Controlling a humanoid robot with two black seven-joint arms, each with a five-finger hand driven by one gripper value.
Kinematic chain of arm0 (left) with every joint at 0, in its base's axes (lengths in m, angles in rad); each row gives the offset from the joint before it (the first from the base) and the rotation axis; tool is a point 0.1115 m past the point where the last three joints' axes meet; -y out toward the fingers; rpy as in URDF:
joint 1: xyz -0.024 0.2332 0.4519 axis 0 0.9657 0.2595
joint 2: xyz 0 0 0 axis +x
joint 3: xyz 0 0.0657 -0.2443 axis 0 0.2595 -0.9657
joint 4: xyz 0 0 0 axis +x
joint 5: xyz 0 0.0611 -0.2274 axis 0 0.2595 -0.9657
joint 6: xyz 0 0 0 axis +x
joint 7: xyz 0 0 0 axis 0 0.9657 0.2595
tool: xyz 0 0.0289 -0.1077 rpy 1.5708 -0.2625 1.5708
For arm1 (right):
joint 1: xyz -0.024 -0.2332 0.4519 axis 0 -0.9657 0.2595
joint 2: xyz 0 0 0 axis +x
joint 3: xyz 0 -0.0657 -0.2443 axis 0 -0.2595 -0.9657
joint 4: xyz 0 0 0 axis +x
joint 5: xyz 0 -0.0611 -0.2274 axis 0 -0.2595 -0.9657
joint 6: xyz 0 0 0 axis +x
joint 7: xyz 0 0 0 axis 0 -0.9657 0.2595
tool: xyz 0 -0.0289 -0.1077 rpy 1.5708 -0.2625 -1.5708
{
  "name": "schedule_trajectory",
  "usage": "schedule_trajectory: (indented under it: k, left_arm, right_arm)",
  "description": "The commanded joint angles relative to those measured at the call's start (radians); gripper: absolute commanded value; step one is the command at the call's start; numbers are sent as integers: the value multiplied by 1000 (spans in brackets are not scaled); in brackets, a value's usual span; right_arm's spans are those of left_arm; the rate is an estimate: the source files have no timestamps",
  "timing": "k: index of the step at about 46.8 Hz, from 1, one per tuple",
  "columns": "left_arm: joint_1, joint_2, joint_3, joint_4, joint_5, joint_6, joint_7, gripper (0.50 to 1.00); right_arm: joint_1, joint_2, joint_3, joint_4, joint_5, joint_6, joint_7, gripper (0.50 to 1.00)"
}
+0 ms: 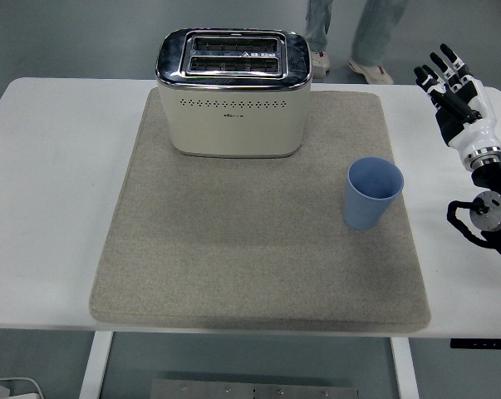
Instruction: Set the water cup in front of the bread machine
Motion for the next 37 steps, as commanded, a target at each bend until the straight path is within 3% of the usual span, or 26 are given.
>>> schedule_trajectory:
  k: [1, 10, 19, 25, 37]
  left_arm:
    - [0, 0, 0, 0, 0, 0, 1, 1000]
    - [0, 0, 0, 0, 0, 0, 0, 1000]
    - [0, 0, 0, 0, 0, 0, 0, 1000]
    - [0, 0, 0, 0, 0, 0, 1, 1000]
    - [0, 0, 0, 0, 0, 0, 0, 1000]
  right_arm:
    - [1, -1, 1, 0, 0, -5, 9, 917]
    - [4, 3, 0, 8, 1, -112, -1, 917]
    - [3, -12, -2, 72, 0, -124, -25, 917]
    - [3, -9, -2, 75, -14, -155, -13, 917]
    - [-8, -11, -26, 101, -140, -156, -11, 917]
